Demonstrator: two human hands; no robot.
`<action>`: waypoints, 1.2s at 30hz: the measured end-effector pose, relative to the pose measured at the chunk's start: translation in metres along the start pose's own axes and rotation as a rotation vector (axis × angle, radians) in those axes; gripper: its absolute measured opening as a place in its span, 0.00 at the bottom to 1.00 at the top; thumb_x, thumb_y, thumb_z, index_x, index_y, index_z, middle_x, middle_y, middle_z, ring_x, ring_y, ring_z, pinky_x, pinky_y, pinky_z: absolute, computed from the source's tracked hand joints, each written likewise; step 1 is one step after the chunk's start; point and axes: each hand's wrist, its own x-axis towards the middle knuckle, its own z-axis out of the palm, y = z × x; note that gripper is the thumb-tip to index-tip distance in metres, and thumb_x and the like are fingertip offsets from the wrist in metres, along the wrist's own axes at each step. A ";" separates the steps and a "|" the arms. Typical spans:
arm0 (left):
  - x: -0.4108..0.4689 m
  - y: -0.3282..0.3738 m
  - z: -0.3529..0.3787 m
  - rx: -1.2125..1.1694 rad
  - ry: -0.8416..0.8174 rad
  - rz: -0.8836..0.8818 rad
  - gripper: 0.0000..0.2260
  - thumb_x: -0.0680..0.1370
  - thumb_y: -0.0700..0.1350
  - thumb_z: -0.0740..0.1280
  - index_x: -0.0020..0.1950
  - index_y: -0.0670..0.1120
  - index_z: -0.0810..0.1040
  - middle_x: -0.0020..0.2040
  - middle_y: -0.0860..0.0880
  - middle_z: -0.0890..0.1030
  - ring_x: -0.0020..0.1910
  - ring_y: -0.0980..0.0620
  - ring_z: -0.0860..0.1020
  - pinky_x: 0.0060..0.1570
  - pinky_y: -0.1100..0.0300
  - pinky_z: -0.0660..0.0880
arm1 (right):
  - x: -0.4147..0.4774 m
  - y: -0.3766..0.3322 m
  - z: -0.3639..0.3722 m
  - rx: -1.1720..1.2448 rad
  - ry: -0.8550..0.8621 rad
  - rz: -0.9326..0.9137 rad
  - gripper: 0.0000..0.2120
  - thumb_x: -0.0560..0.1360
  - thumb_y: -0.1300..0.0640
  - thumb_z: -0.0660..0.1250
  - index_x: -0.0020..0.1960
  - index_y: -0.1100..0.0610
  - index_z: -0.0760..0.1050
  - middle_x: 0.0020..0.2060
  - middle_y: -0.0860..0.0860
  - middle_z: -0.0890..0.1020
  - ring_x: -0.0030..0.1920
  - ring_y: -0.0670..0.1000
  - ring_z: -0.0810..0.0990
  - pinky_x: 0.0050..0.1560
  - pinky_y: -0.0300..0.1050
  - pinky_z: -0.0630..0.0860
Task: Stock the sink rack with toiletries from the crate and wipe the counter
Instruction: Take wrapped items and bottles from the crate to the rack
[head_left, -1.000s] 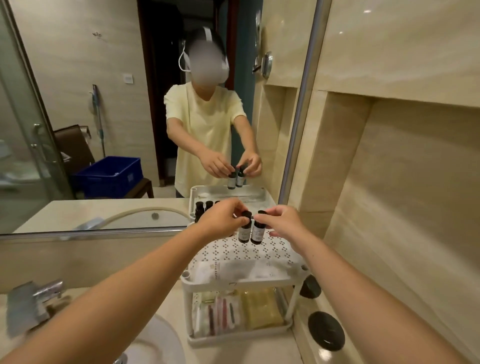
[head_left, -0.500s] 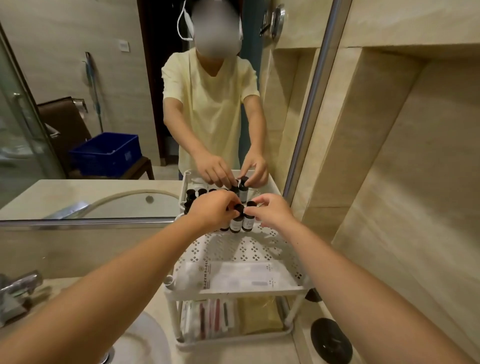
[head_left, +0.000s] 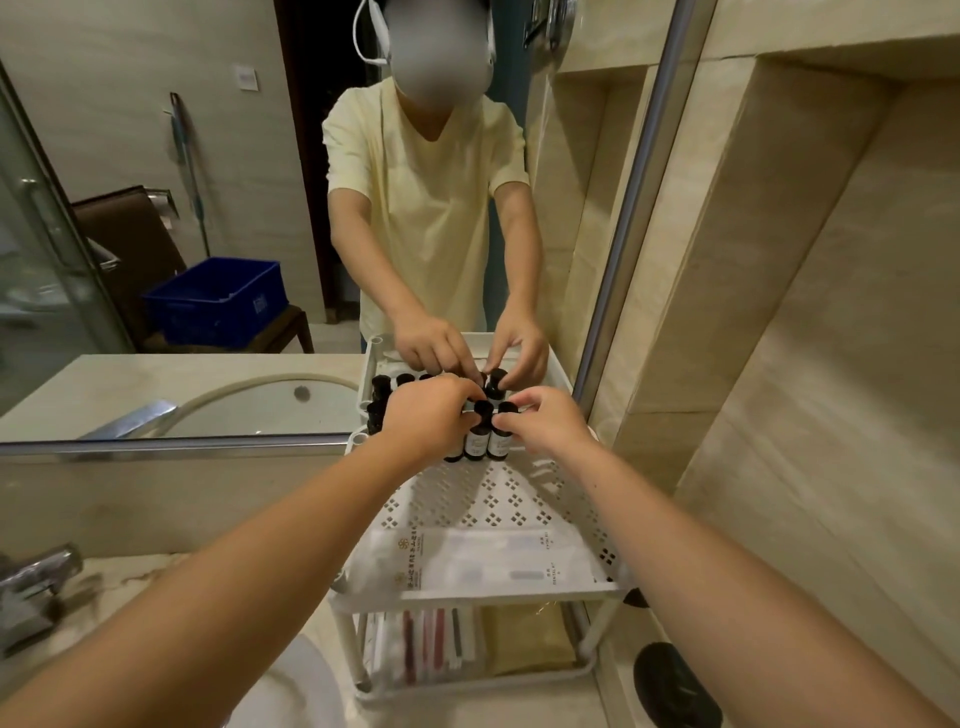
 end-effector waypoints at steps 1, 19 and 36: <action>0.000 -0.001 0.001 0.002 0.009 0.000 0.14 0.79 0.52 0.64 0.65 0.58 0.76 0.56 0.54 0.80 0.52 0.51 0.79 0.39 0.58 0.72 | 0.001 0.000 0.001 0.006 0.001 0.002 0.11 0.69 0.55 0.76 0.50 0.52 0.79 0.39 0.46 0.79 0.45 0.50 0.81 0.51 0.51 0.80; -0.058 -0.002 -0.015 -0.408 0.147 -0.191 0.16 0.78 0.49 0.67 0.65 0.56 0.74 0.53 0.56 0.74 0.46 0.59 0.74 0.44 0.60 0.75 | -0.057 -0.016 0.014 0.095 0.084 -0.091 0.11 0.73 0.59 0.69 0.52 0.51 0.71 0.42 0.49 0.77 0.42 0.49 0.77 0.41 0.44 0.74; -0.274 -0.114 -0.095 -0.531 0.295 -0.602 0.17 0.76 0.48 0.69 0.64 0.54 0.73 0.54 0.55 0.75 0.47 0.60 0.76 0.45 0.63 0.75 | -0.180 -0.116 0.162 -0.088 -0.353 -0.372 0.15 0.71 0.54 0.73 0.54 0.48 0.72 0.50 0.48 0.76 0.50 0.48 0.76 0.42 0.41 0.72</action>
